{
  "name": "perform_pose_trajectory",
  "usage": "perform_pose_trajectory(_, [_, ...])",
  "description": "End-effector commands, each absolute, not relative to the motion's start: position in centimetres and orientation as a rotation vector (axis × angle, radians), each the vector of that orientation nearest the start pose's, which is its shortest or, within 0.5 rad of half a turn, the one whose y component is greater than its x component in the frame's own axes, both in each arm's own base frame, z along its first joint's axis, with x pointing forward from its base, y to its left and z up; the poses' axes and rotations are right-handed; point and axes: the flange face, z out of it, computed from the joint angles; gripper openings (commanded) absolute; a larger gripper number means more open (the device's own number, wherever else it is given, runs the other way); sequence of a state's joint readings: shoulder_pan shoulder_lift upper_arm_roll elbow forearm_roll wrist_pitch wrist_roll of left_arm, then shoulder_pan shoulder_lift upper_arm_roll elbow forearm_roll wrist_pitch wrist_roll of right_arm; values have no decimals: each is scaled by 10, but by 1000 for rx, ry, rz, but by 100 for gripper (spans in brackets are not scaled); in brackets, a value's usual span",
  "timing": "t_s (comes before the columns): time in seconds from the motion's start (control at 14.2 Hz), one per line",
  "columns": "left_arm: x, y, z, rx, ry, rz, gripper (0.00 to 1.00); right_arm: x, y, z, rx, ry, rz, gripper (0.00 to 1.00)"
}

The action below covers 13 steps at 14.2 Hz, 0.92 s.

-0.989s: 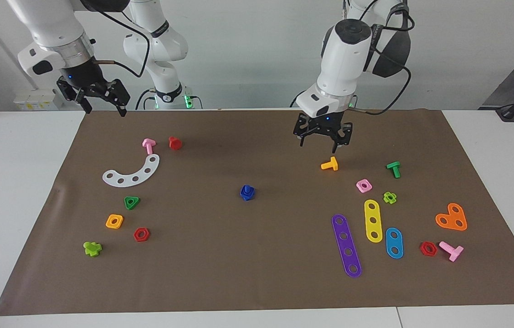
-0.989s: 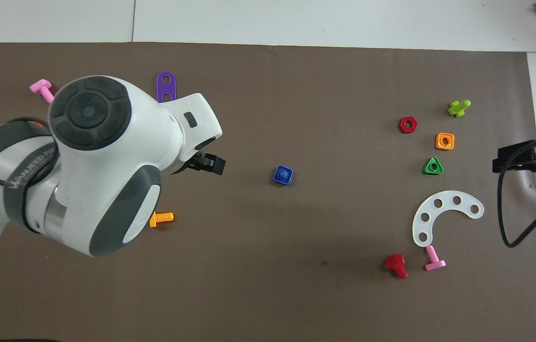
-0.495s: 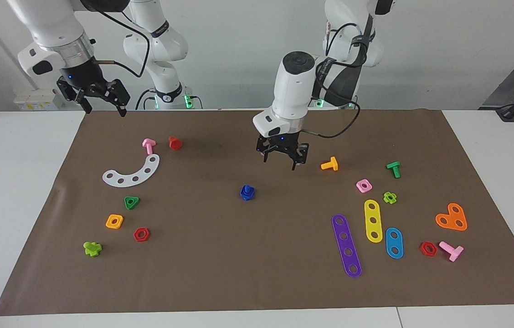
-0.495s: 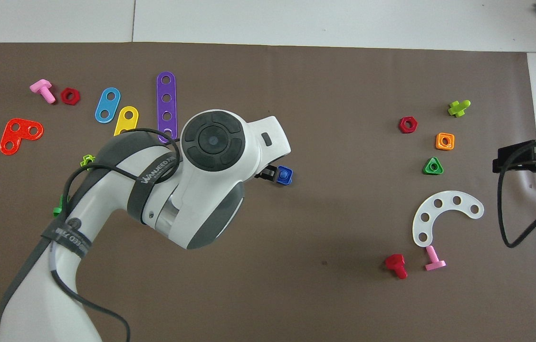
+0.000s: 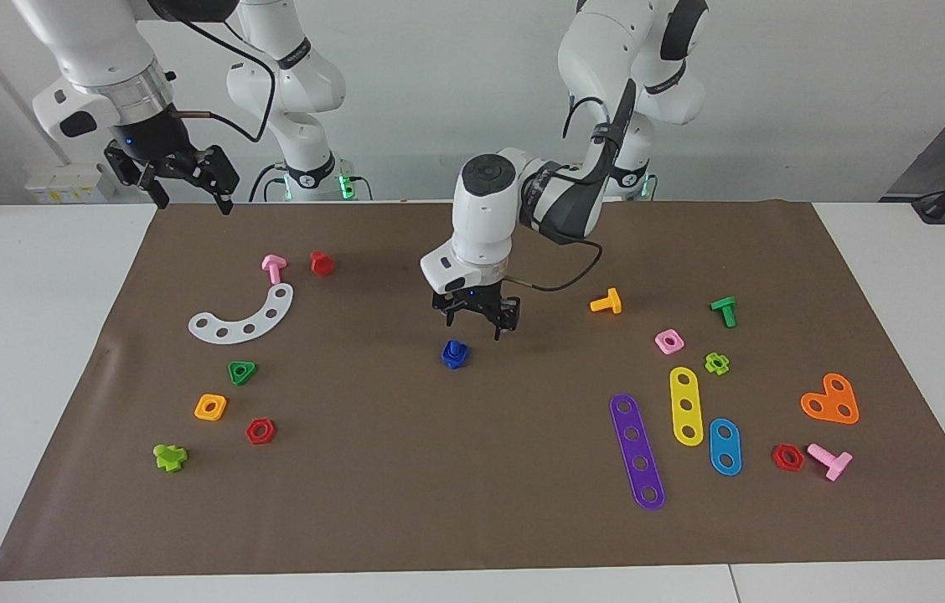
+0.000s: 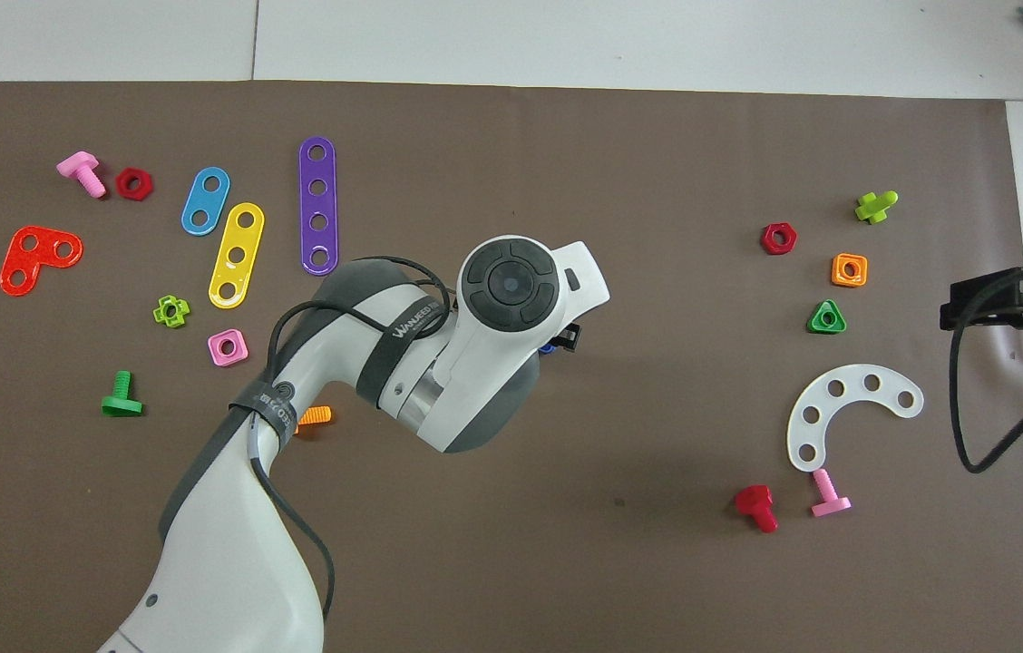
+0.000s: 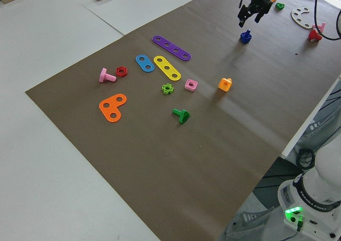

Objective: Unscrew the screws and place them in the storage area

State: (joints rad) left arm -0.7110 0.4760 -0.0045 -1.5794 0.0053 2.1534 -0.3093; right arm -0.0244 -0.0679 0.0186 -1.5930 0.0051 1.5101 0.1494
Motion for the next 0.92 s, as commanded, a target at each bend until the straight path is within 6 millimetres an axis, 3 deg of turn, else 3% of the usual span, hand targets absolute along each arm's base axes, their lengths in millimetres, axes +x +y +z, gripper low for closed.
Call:
perform_pose_trajectory(0.0, [529,-470,364,-3140,634,-220,95,523,-3,648,-3135,224,26,100])
perform_pose_trajectory(0.35, [528,-472,334,-3138,642,-226,94,523,-3,648,-3135,224,24,100])
perform_pose_trajectory(0.42, [527,-473,319,-3129,641,-199,92,523,-3,648,-3135,224,24,100])
perform_pose_trajectory(0.64, [524,-476,316,-3126,651,-194,90,523,-3,648,-3135,224,24,100])
perform_pose_trajectory(0.85, [521,-476,312,-3120,655,-179,81,523,-3,648,-3135,224,26,100])
